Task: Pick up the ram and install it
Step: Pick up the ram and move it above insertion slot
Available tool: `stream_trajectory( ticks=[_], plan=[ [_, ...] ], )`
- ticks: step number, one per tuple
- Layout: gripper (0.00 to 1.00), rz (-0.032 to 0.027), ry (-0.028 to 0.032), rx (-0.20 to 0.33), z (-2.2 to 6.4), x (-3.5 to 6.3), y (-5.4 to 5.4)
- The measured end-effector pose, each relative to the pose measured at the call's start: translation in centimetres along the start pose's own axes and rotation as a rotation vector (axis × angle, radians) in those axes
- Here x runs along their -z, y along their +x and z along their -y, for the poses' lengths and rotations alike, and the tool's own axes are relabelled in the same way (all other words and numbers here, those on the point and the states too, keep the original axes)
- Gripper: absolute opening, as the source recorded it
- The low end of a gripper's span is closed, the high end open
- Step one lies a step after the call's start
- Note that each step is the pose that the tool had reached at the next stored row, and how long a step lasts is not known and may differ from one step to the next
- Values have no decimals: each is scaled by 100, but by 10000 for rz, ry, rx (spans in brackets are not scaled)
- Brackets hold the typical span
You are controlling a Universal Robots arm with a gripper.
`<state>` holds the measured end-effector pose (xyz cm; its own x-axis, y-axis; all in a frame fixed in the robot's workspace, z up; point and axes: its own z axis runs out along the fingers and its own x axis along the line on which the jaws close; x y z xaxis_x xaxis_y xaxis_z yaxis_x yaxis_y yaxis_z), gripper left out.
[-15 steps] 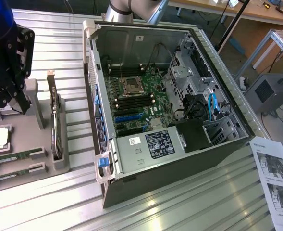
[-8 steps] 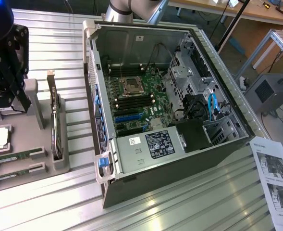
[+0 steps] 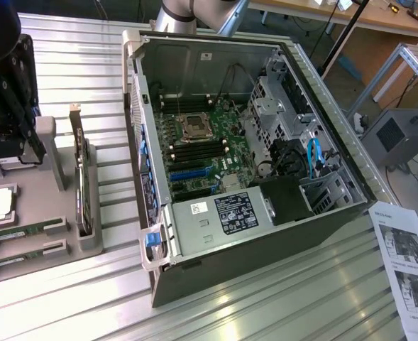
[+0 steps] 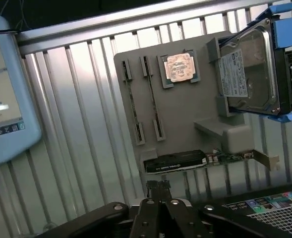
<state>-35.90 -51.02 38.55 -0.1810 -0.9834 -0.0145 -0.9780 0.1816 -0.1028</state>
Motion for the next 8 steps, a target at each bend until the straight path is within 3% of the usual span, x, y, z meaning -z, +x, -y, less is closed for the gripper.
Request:
stream_trajectory(
  ticks=[8],
  plan=[
    [11, 135, -18, 1726, -1, -7, 0]
  ],
)
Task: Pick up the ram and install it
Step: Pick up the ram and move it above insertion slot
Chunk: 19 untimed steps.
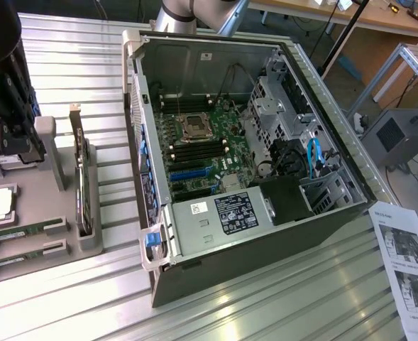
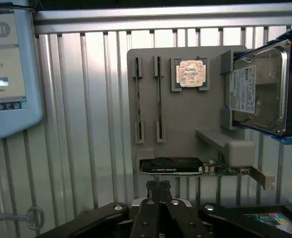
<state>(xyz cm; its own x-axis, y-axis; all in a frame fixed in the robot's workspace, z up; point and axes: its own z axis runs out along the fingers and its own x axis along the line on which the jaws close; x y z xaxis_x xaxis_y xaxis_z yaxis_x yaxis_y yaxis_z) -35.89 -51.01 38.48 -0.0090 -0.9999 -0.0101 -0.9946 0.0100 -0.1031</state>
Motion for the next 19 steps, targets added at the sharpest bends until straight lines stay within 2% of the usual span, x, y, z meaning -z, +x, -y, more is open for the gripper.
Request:
stream_trajectory(
  ticks=[2, 5, 8, 9, 10, 11, 15, 16, 17, 19],
  plan=[
    [11, 25, -2, 282, 0, -1, 0],
    [11, 28, -12, 286, 0, -2, 0],
    [11, 29, -794, 277, 22, -20, 0],
    [11, 31, -996, 274, 25, -25, 0],
    [11, 30, -1097, 273, 27, -27, 0],
    [11, 31, -1127, 273, 26, -28, 0],
    [11, 31, -1129, 273, 27, -27, 0],
    [17, 31, -1129, 273, 27, -27, 0],
    [17, 31, -1129, 273, 27, -27, 0],
    [30, 31, -1129, 273, 27, -27, 0]
  ],
)
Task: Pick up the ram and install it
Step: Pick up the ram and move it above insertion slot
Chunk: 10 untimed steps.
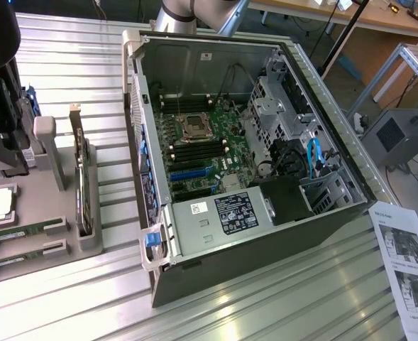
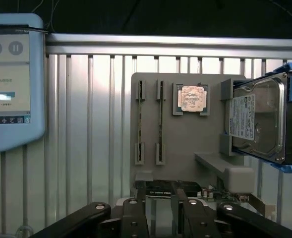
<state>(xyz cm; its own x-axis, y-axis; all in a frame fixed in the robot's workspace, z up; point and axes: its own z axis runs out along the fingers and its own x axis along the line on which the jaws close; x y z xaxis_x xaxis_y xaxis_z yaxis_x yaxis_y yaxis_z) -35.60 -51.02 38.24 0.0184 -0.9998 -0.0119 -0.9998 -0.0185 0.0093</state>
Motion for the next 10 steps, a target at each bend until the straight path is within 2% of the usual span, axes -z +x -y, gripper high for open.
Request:
stream_trajectory(
  ticks=[1, 4, 7, 8, 10],
  plan=[
    [36, 0, 0, 0, 0, 0, 0],
    [36, 0, 0, 1, -44, -7, 0],
    [36, 0, 0, 0, -165, -59, -2],
    [36, -1, -1, -1, -231, -104, -3],
    [36, -4, 1, -12, -299, -179, 15]
  ],
)
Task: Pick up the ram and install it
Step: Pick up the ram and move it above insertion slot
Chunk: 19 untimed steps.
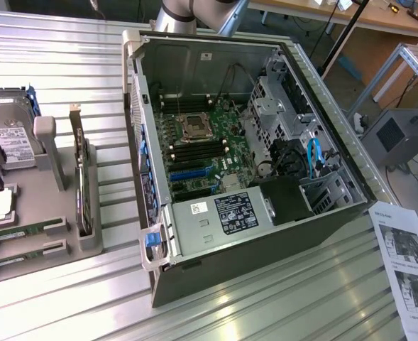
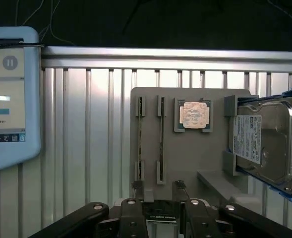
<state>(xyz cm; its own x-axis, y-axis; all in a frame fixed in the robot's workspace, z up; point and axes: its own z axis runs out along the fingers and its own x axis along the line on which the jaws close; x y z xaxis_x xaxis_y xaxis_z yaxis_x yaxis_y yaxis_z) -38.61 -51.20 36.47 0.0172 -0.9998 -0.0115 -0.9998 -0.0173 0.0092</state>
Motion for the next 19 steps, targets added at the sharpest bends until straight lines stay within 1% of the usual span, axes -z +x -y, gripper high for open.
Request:
stream_trajectory(
  ticks=[2, 6, 10, 16, 19],
  plan=[
    [36, 0, -1, -6, -27, -91, 47],
    [36, -2, -1, -6, -34, -224, 118],
    [36, -1, 0, -6, -42, -303, 156],
    [36, -2, -1, -6, -46, -508, 207],
    [36, -3, -1, -6, -47, -571, 227]
  ],
)
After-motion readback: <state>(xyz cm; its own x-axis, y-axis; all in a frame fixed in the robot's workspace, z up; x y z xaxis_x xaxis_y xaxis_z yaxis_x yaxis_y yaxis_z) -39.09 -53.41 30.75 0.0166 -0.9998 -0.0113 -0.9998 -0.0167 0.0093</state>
